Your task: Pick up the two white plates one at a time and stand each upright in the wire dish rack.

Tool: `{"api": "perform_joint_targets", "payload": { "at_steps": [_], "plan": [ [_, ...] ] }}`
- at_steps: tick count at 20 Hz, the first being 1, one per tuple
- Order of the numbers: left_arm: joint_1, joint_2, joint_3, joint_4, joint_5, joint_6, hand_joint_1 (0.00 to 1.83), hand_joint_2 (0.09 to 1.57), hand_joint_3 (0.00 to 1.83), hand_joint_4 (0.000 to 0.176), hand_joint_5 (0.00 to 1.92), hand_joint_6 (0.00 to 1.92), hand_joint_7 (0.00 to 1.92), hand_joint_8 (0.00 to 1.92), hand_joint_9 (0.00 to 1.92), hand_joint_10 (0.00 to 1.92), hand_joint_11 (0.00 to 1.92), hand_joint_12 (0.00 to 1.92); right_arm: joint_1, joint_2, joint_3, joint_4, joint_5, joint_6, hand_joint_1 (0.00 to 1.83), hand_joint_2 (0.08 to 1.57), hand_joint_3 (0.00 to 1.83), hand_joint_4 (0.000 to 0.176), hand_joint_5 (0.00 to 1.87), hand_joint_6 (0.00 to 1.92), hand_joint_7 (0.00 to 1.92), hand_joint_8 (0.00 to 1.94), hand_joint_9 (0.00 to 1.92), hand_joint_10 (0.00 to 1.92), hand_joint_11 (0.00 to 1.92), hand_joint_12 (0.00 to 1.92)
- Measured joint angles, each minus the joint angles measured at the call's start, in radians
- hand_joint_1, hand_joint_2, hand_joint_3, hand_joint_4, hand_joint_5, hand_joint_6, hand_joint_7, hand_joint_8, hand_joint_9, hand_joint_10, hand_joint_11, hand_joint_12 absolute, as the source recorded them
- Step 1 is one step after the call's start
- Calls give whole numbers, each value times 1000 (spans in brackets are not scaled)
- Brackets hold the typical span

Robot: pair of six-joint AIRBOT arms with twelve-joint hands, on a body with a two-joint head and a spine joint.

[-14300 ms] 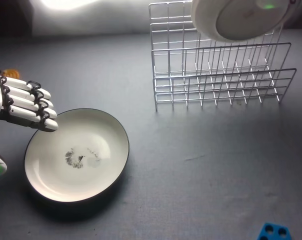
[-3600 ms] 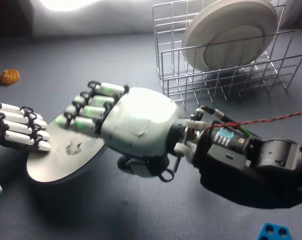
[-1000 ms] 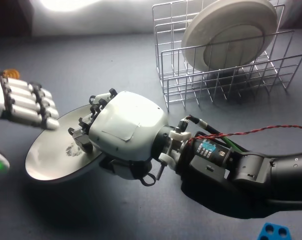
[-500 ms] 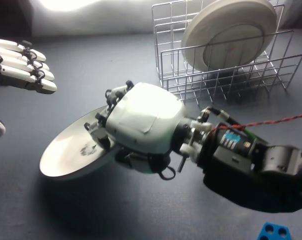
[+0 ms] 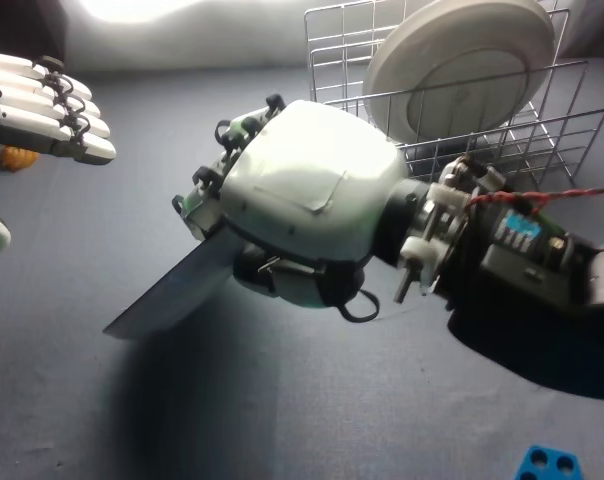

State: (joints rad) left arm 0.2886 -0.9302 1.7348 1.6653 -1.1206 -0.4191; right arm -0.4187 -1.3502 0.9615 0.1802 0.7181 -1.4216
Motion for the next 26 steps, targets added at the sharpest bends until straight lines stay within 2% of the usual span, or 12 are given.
{"api": "perform_joint_targets", "payload": {
  "at_steps": [2,4,5,7,10,14,15,18,20,26],
  "plan": [
    [-1,0,0,11,-2,-2,0,1140,0,0,158,1,146,2,117,2,0,176,27,29,-30,59,-22,0,1222,1110,0,11,1027,970,980,938,1165,11,689,988],
    [-1,0,3,10,-4,-2,0,1143,0,0,151,0,140,4,105,5,0,129,54,56,-57,108,-41,-1,1215,1121,0,14,1005,999,952,990,1157,6,659,1017],
    [-1,0,6,11,-4,-2,0,1143,0,0,172,0,162,4,129,3,0,186,66,69,-69,125,-50,2,1219,1114,0,14,1019,975,966,971,1168,9,662,1015],
    [-10,0,14,23,-5,-7,0,1142,0,0,161,0,144,1,117,1,0,172,102,101,-93,159,-79,11,1222,1109,0,15,1027,959,980,952,1179,11,664,992],
    [-39,-1,22,50,-7,-27,0,1142,0,0,148,3,141,3,112,1,0,144,183,142,-121,272,-150,13,1218,1116,2,15,1006,1000,966,966,1166,5,662,1005],
    [-39,-1,22,60,-11,-28,0,1134,0,0,160,6,152,5,121,3,0,153,283,189,-125,389,-259,14,1212,1128,1,14,981,1045,947,993,1160,1,668,993],
    [-39,-1,22,60,-11,-28,0,1136,0,0,167,8,154,6,122,4,0,154,306,199,-124,411,-291,14,1217,1119,0,16,1003,1004,963,971,1169,4,672,1001],
    [-39,-2,22,60,-11,-31,0,1136,0,0,186,3,177,3,142,3,0,200,367,222,-124,441,-392,14,1218,1117,0,15,1004,1005,970,957,1164,3,672,1004],
    [-39,-2,22,63,-11,-31,0,1132,0,0,154,0,139,1,113,0,0,153,390,229,-122,467,-450,15,1219,1116,0,14,1007,1003,970,958,1174,7,671,1011],
    [-39,-2,22,65,-11,-31,0,1145,3,0,151,5,134,6,97,3,0,134,426,281,-114,615,-480,18,1221,1107,0,22,1023,956,989,948,1177,13,679,1023]
  ]
}}
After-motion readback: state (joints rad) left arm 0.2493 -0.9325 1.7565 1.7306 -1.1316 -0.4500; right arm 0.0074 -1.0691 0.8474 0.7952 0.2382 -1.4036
